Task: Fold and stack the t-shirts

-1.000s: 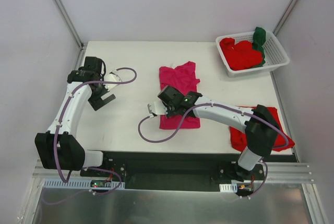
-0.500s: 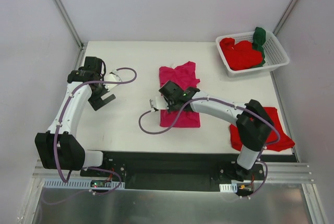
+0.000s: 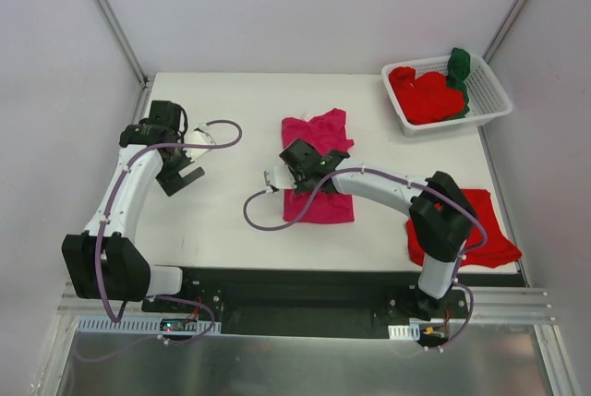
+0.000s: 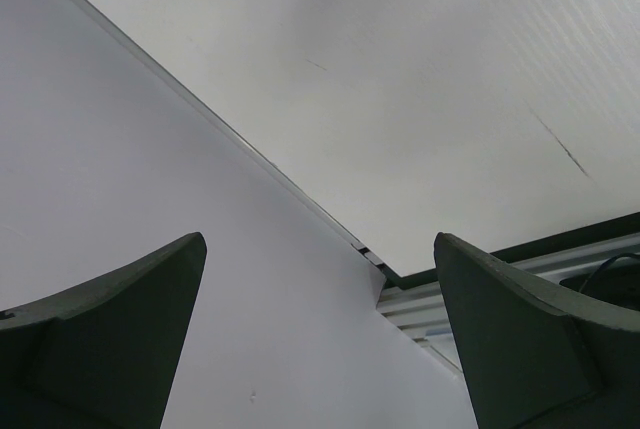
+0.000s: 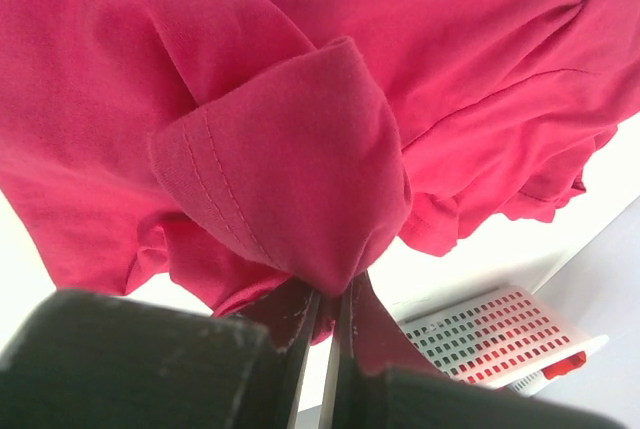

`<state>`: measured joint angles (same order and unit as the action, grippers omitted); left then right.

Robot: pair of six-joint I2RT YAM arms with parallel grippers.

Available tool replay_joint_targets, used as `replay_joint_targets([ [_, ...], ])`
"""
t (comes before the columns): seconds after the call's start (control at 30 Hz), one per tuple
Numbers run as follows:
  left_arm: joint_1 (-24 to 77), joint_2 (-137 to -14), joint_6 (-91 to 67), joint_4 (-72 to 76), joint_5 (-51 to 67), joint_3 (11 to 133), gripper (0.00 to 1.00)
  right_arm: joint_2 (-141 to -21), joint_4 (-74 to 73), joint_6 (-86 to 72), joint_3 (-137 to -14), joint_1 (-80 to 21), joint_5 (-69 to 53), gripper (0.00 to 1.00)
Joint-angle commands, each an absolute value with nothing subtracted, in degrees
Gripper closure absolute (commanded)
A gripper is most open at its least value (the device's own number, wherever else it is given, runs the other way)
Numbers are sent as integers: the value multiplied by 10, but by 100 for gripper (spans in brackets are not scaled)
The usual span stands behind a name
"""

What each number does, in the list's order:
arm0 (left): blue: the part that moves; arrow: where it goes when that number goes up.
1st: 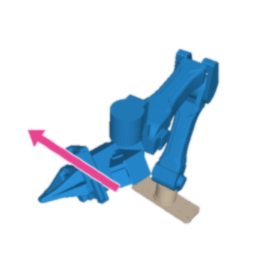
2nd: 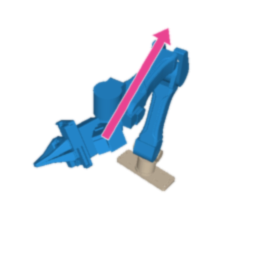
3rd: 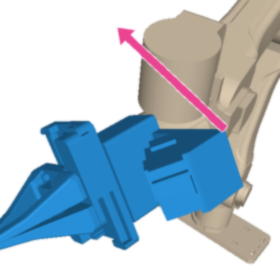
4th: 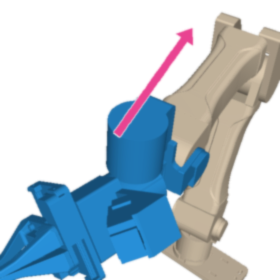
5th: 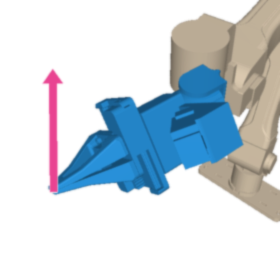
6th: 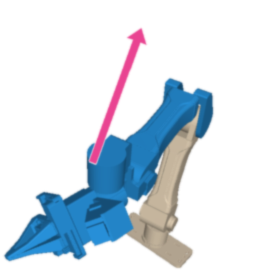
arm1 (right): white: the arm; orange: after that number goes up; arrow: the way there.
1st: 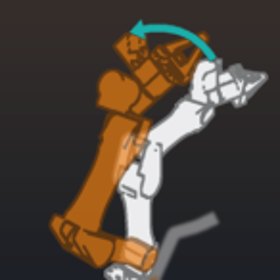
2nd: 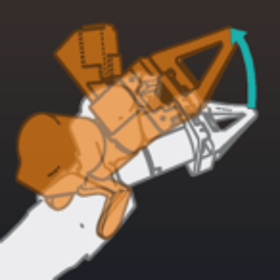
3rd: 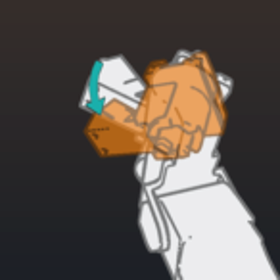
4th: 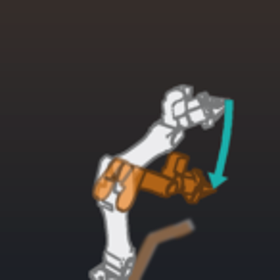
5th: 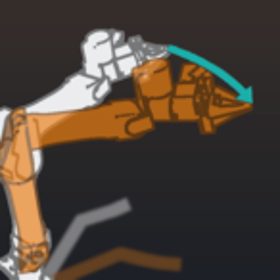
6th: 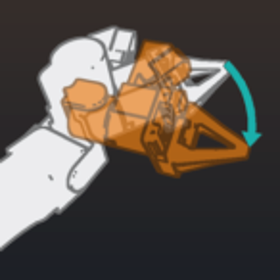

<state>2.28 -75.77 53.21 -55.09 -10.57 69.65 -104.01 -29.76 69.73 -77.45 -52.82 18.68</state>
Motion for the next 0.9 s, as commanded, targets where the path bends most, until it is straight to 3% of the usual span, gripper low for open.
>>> replay_joint_targets([
  [0.0,26,-753,526,-557,-105,688,1,-1043,-288,707,-783,-517,199,99],
  [0.7,26,-749,526,-557,-104,686,1,-1099,-258,709,-798,-512,200,99],
  [0.77,26,-748,526,-558,-104,686,1,-1106,-244,714,-800,-509,207,97],
  [0.87,26,-749,526,-558,-102,687,1,-1113,-218,709,-804,-503,214,82],
])
